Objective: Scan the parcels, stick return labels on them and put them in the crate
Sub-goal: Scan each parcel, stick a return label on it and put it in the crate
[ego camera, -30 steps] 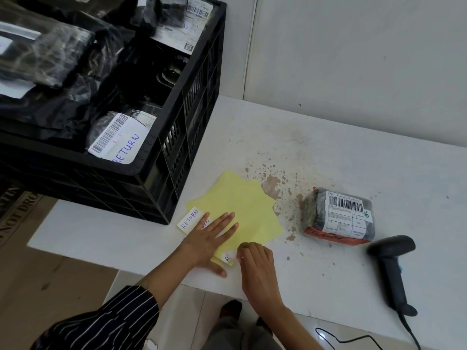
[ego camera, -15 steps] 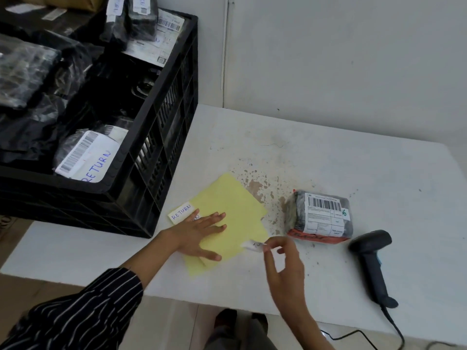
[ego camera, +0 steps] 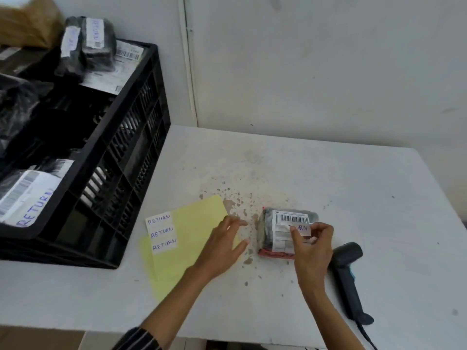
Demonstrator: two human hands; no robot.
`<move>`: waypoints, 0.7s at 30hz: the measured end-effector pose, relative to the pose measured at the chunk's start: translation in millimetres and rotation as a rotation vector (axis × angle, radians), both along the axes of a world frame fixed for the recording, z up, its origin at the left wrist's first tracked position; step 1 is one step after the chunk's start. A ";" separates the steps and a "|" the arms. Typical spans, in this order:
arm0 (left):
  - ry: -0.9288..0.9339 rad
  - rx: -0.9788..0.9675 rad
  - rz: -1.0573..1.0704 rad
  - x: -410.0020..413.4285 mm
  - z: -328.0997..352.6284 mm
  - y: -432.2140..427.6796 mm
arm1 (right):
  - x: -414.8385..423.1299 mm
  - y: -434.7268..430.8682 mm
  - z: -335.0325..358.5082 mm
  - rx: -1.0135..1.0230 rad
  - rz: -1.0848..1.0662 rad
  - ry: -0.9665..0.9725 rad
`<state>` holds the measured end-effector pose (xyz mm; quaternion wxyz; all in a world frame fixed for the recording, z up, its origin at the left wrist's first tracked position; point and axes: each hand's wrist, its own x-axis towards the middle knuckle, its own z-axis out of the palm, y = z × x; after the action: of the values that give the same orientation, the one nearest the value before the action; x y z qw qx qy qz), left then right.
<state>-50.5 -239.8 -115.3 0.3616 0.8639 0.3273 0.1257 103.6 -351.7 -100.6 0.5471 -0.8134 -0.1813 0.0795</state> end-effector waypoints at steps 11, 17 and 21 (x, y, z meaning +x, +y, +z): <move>-0.084 0.397 -0.183 52.5 -13.3 -42.1 | -8.2 4.5 -23.7 -0.034 -0.013 -0.088; -0.140 0.441 -0.237 52.8 -15.8 -38.5 | -3.8 -0.1 -20.6 -0.173 -0.024 -0.246; -0.113 0.399 -0.161 52.5 -14.2 -38.7 | 5.9 -0.8 -20.3 -0.238 -0.007 -0.231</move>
<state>1.9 -278.5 -129.5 0.2100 0.9333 0.2050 0.2071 109.6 -352.5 -120.9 0.4227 -0.8767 -0.2296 0.0045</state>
